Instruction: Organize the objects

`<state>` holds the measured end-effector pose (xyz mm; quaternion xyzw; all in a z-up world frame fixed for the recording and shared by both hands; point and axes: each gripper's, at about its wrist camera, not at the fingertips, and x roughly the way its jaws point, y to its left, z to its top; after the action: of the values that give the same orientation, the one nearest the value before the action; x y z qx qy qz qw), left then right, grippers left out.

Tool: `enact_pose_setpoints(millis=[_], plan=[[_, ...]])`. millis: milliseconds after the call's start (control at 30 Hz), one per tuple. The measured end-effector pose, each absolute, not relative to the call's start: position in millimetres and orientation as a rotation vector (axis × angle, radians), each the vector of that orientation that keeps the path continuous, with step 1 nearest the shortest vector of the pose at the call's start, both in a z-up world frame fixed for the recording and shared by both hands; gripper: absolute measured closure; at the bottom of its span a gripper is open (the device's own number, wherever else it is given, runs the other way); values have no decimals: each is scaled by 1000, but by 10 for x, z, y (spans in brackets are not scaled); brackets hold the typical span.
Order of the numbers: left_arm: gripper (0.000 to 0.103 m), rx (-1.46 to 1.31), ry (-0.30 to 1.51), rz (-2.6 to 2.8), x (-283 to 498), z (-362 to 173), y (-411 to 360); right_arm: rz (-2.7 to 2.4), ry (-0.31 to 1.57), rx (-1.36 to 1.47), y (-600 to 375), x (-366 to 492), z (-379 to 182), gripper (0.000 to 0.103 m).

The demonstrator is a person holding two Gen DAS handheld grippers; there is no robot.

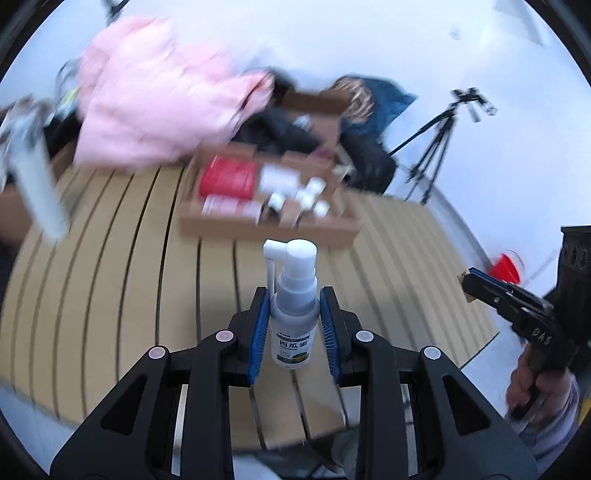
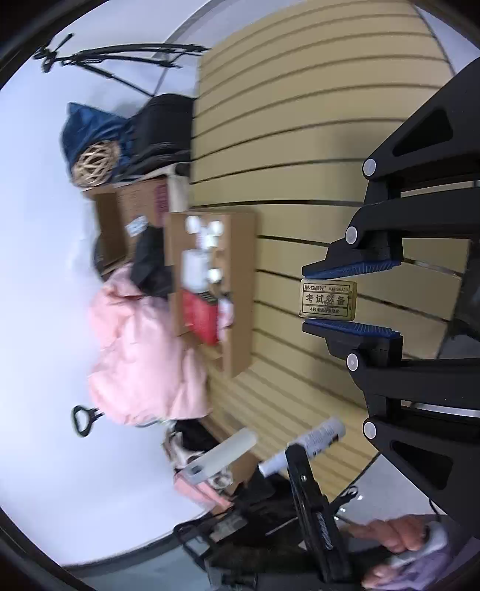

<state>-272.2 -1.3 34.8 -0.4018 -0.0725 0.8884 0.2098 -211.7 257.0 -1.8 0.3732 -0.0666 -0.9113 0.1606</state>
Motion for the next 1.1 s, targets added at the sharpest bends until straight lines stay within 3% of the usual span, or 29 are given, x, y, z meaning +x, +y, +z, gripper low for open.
enact_pose_setpoints(millis=[133,300,467,633,733,800,833,867,967,1000,1033,1100], plan=[[79,-1078,-164,2416,-3351,681,43,-2561,-161,966,2712,-2394,535,79],[79,-1284,-127,2455,-4482,425,173,-2524,-90,985,2639,-3251,793,79],[79,-1504,-215,2369,-5216,-274,549,-2480,-120,1248,2463,-4406,133,79],[79,-1670,-154,2283,-5522,-864,1025,-2473,-45,1503,2278,-5039,-745,79],[68,-1700,-123,2211,-5535,-1071,1202,-2485,3,1580,2272,-5156,-1041,79],[53,-1664,-145,2224,-5506,-1029,1170,-2490,-6,1610,2300,-5180,-1161,78],[51,-1639,-151,2237,-5497,-978,1139,-2493,-9,1617,2319,-5177,-1185,78],[45,-1608,-151,2256,-5476,-901,1102,-2503,-2,1616,2343,-5164,-1186,76],[37,-1539,-113,2332,-5439,-664,960,-2513,-11,1580,2404,-5136,-1112,51],[36,-1530,-94,2363,-5419,-584,901,-2523,-21,1564,2417,-5121,-1057,25],[36,-1525,-76,2390,-5389,-522,849,-2541,-27,1535,2440,-5092,-992,12],[34,-1491,-12,2453,-5239,-369,724,-2570,-27,1492,2439,-5051,-886,12]])
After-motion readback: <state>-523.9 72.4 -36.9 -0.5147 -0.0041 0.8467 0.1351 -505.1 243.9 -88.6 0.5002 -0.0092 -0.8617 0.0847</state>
